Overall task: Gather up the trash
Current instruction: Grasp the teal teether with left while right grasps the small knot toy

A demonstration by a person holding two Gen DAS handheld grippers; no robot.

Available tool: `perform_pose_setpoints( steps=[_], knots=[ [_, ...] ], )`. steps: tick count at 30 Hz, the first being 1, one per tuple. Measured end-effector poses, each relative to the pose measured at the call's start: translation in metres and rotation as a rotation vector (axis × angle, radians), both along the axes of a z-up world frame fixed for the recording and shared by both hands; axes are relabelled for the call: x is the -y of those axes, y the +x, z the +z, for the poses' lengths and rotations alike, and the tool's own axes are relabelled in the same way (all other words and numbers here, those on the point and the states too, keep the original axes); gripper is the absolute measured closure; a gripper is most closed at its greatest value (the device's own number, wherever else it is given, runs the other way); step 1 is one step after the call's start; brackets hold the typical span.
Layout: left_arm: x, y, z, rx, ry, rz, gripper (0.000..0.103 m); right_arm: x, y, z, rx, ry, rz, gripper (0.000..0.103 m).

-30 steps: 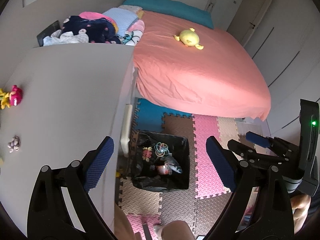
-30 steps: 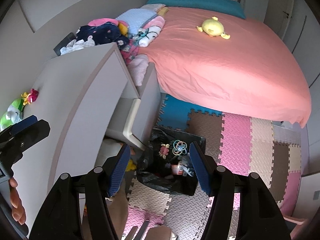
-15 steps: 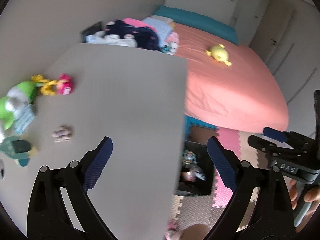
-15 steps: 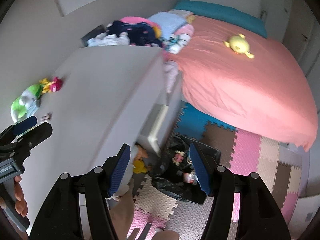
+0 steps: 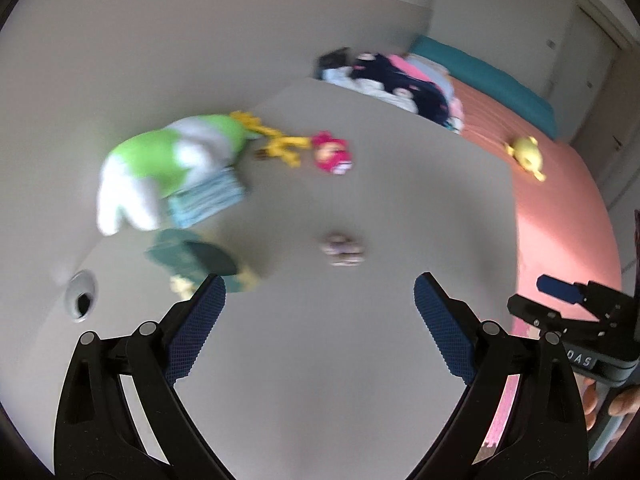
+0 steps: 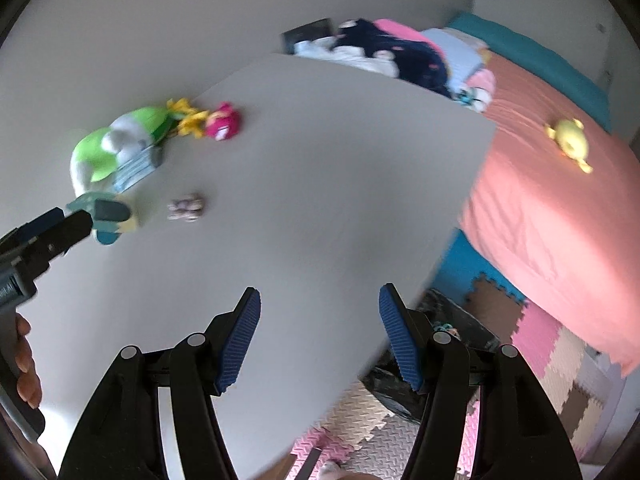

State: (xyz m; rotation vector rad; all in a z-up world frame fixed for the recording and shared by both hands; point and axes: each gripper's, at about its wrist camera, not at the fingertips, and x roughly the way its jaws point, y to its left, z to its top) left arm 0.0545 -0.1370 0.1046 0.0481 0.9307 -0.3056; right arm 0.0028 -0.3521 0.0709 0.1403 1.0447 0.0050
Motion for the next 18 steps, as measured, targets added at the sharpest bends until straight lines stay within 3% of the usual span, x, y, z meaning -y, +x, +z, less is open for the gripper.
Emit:
perform_pose_setpoints(
  steps=[6,12,18],
  knots=[
    [-0.050,0.015,-0.001,-0.034,-0.029,0.114,0.011,-0.042,0.023,-0.005,-0.008,0.008,0.069,0.040],
    [-0.080,0.040,-0.009,-0.084,-0.062,0.168,0.011,-0.077,0.051,-0.012,-0.021,0.019,0.138,0.040],
    [-0.097,0.057,-0.022,-0.127,-0.117,0.195,0.022,-0.107,0.081,-0.022,-0.036,-0.011,0.187,0.040]
  ],
)
